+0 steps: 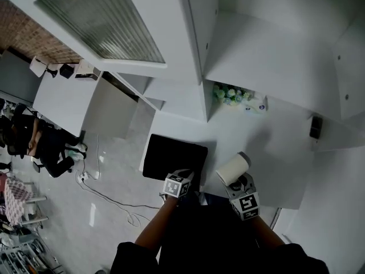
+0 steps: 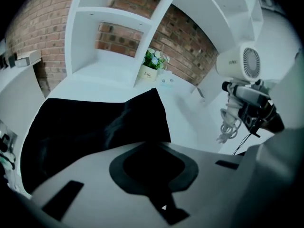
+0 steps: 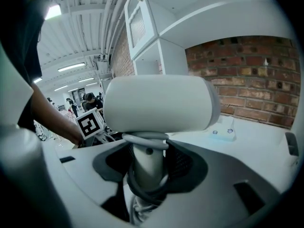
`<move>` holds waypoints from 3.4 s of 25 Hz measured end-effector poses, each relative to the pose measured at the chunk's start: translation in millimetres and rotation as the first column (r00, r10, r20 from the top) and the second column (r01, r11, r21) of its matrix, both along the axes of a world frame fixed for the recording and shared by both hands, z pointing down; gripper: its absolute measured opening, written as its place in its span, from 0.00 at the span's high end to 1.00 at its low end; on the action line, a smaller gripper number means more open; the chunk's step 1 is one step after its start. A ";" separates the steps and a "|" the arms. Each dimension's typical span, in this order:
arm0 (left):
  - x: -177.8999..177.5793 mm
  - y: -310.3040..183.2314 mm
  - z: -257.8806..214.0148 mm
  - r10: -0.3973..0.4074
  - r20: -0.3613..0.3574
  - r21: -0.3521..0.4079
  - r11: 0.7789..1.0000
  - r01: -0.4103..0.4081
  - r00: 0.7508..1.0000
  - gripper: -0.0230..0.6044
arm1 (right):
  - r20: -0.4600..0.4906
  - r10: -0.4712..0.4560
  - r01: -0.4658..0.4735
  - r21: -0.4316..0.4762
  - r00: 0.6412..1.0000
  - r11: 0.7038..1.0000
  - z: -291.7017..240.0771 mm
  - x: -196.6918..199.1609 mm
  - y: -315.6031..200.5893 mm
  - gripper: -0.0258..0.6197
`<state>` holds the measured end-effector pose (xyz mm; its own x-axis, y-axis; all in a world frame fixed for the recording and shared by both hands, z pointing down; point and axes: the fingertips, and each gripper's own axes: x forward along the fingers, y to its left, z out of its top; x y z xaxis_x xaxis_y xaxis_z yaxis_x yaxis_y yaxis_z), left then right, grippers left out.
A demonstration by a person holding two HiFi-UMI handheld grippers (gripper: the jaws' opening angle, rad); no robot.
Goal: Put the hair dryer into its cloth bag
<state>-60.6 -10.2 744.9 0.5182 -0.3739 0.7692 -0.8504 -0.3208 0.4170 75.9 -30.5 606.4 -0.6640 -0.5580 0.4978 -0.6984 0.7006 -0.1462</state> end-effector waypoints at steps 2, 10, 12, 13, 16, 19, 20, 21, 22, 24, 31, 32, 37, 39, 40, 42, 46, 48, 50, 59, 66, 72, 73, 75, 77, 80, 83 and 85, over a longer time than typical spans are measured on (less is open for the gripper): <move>1.3 1.9 0.1 -0.009 -0.040 -0.014 1.000 0.008 0.999 0.92 | -0.003 -0.016 0.016 -0.002 1.000 1.000 2.8 -3.2 1.1 0.63; 13.1 11.7 5.1 0.105 -0.031 -0.024 0.994 -0.106 0.994 0.91 | -0.030 -0.044 0.044 0.010 0.999 0.999 4.2 -12.1 0.4 0.63; 17.9 11.3 4.5 0.115 -0.055 -0.027 0.993 -0.117 0.992 0.91 | -0.038 -0.037 0.038 0.011 0.999 0.999 4.5 -9.8 -2.1 0.63; 19.4 10.4 2.9 0.121 -0.060 -0.026 0.992 -0.123 0.991 0.91 | -0.041 -0.033 0.033 0.009 0.999 0.999 4.7 -8.5 -3.2 0.63; 23.7 10.8 1.9 0.150 -0.061 -0.036 0.988 -0.153 0.987 0.91 | -0.048 -0.025 0.025 0.010 0.999 1.000 4.8 -5.0 -6.4 0.63; 25.5 8.3 7.5 0.137 -0.081 -0.042 0.989 -0.141 0.987 0.92 | -0.082 -0.039 0.038 -0.005 0.996 0.999 12.2 -3.6 -7.4 0.63; 25.5 5.1 7.0 0.123 -0.091 -0.035 0.991 -0.126 0.988 0.92 | -0.104 -0.047 0.046 -0.018 0.993 0.999 17.4 -3.0 -6.9 0.63; 25.2 2.1 5.7 0.109 -0.098 -0.028 0.993 -0.112 0.989 0.92 | -0.128 -0.058 0.054 -0.035 0.990 0.998 23.5 -2.2 -5.8 0.63; 25.0 -0.2 3.9 0.096 -0.103 -0.025 0.995 -0.099 0.990 0.92 | -0.151 -0.070 0.063 -0.053 0.986 0.997 30.5 -1.4 -4.4 0.63; 25.0 -3.2 1.0 0.083 -0.106 -0.023 0.996 -0.086 0.991 0.92 | -0.195 -0.097 0.081 -0.087 0.976 0.993 45.9 0.0 -1.6 0.63; 22.7 -1.6 2.7 0.086 -0.093 -0.008 0.996 -0.087 0.992 0.92 | -0.316 -0.178 0.138 -0.145 0.932 0.980 86.5 -0.9 -2.0 0.63; 23.6 -0.6 2.4 0.098 -0.089 -0.008 0.995 -0.099 0.991 0.91 | -0.311 -0.180 0.140 -0.146 0.933 0.979 87.0 -2.0 -2.9 0.63; 33.1 0.9 7.2 0.165 -0.081 -0.008 0.986 -0.166 0.983 0.91 | -0.295 -0.162 0.121 -0.153 0.942 0.981 86.6 -0.9 -4.2 0.63; 39.8 -1.2 7.5 0.175 -0.085 -0.010 0.984 -0.177 0.981 0.91 | -0.292 -0.154 0.112 -0.156 0.944 0.981 84.9 2.1 -3.3 0.63; 41.6 -2.1 9.5 0.183 -0.071 -0.014 0.983 -0.184 0.981 0.91 | -0.290 -0.150 0.107 -0.158 0.945 0.982 84.0 3.4 -2.8 0.63; 41.2 -3.1 18.9 0.207 -0.010 -0.024 0.978 -0.207 0.978 0.91 | -0.286 -0.144 0.100 -0.162 0.947 0.982 83.5 5.7 -1.0 0.63; 41.2 -2.7 42.5 0.214 0.044 -0.080 0.974 -0.210 0.976 0.88 | -0.288 -0.138 0.092 -0.167 0.947 0.982 84.6 8.2 3.3 0.63; 39.5 -1.2 54.1 0.226 0.080 -0.109 0.970 -0.217 0.971 0.78 | -0.287 -0.138 0.092 -0.170 0.948 0.981 84.4 8.2 5.4 0.63; 37.3 -0.6 63.7 0.248 0.133 -0.118 0.965 -0.233 0.960 0.75 | -0.285 -0.137 0.090 -0.169 0.949 0.981 83.8 8.5 6.6 0.63; 36.1 -2.1 56.4 0.236 0.124 -0.117 0.968 -0.222 0.964 0.83 | -0.286 -0.137 0.090 -0.172 0.948 0.981 86.2 8.9 10.7 0.63; 38.7 0.6 55.4 0.156 0.036 -0.144 0.978 -0.149 0.987 0.89 | -0.290 -0.137 0.086 -0.180 0.947 0.980 87.4 11.2 13.7 0.63; 32.0 4.4 66.2 0.214 0.123 -0.151 0.969 -0.195 0.969 0.89 | -0.296 -0.128 0.077 -0.180 0.947 0.981 86.0 13.6 13.4 0.63; 32.8 5.2 66.6 0.226 0.135 -0.150 0.967 -0.206 0.965 0.89 | -0.296 -0.127 0.075 -0.181 0.947 0.981 86.3 13.9 13.5 0.63; 35.4 6.5 66.1 0.248 0.144 -0.150 0.962 -0.227 0.958 0.84 | -0.296 -0.126 0.074 -0.181 0.947 0.981 87.1 14.1 14.0 0.63; 37.4 7.8 66.2 0.257 0.141 -0.156 0.959 -0.235 0.956 0.80 | -0.295 -0.125 0.073 -0.181 0.947 0.981 87.9 14.4 14.3 0.63; 38.9 7.2 65.9 0.250 0.137 -0.153 0.961 -0.229 0.959 0.80 | -0.294 -0.125 0.073 -0.182 0.948 0.981 88.4 13.7 14.6 0.63; 38.3 8.5 70.6 0.237 0.144 -0.155 0.964 -0.215 0.961 0.86 | -0.291 -0.125 0.073 -0.182 0.948 0.981 88.1 12.1 14.9 0.63; 36.5 8.8 73.4 0.232 0.154 -0.151 0.966 -0.209 0.960 0.87 | -0.291 -0.125 0.072 -0.187 0.949 0.980 88.6 11.3 16.3 0.63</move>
<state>-24.1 -1.4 818.3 0.4346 -0.1547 0.8873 -0.8264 -0.4602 0.3245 87.3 -14.2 695.1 -0.5168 -0.3857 0.7643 -0.6568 0.7513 -0.0649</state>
